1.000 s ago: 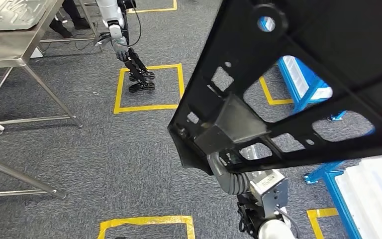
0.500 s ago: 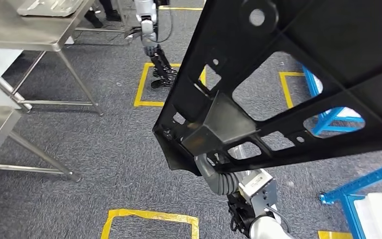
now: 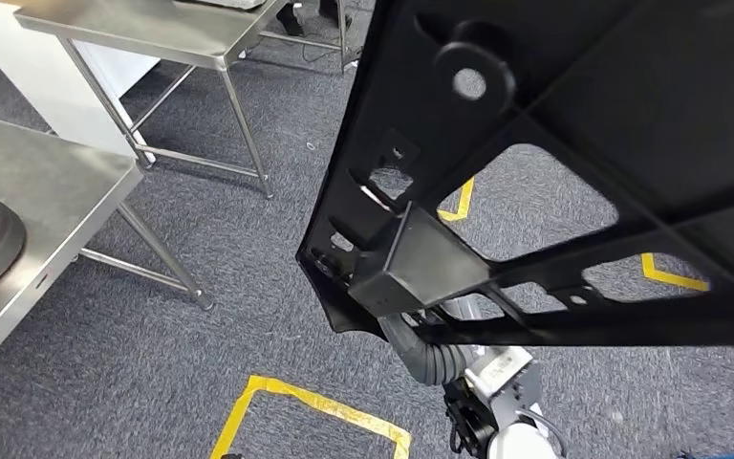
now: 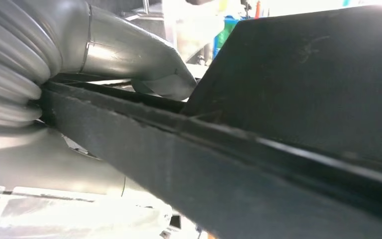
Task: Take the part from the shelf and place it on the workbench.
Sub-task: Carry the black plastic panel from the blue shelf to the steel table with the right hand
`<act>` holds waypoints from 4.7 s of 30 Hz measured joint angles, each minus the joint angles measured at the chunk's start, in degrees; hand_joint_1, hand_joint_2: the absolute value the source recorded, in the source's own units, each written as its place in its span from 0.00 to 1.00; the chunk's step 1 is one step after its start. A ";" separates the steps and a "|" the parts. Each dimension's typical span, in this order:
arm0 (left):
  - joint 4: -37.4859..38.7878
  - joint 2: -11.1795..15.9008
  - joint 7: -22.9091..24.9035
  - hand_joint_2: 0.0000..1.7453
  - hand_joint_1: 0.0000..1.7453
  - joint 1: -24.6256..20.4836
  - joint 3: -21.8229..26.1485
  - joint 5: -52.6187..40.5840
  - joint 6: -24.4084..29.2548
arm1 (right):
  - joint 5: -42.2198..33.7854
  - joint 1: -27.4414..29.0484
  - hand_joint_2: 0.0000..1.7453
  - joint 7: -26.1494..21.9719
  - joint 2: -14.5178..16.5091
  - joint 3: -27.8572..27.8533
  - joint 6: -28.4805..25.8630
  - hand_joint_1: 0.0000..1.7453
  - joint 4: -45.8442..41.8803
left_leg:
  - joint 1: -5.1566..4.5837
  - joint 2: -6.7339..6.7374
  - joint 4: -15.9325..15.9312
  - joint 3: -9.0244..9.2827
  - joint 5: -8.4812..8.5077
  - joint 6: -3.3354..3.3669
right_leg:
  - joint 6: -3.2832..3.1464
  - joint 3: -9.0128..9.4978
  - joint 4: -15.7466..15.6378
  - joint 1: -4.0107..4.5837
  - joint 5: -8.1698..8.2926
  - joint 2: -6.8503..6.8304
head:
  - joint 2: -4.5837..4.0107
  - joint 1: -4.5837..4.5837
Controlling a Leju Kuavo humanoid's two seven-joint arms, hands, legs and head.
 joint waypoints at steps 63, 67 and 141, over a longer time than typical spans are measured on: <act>0.04 0.33 3.29 0.00 0.00 0.15 0.09 0.67 -1.08 | 0.38 -7.90 1.00 -2.39 2.89 4.78 4.07 1.00 0.32 | 0.44 -0.64 -0.72 0.46 0.03 -1.40 | -0.62 0.76 -0.73 0.19 0.03 -1.89 | 0.00 -0.03; 0.05 0.36 3.74 0.00 0.00 0.01 0.13 0.95 -1.36 | 0.38 -8.53 1.00 -2.49 3.55 5.28 4.26 1.00 0.39 | 0.08 5.38 7.60 -3.15 -4.62 -2.52 | -1.76 1.63 -1.57 0.07 0.02 -5.27 | 0.00 -1.63; 0.20 0.56 4.88 0.00 0.00 0.34 0.76 0.52 -3.51 | -2.82 -9.08 1.00 -3.40 3.86 7.76 2.23 1.00 1.22 | 1.33 7.06 3.37 0.95 -3.95 -3.68 | -1.03 0.85 0.07 -0.47 -0.95 -5.40 | 0.00 -1.36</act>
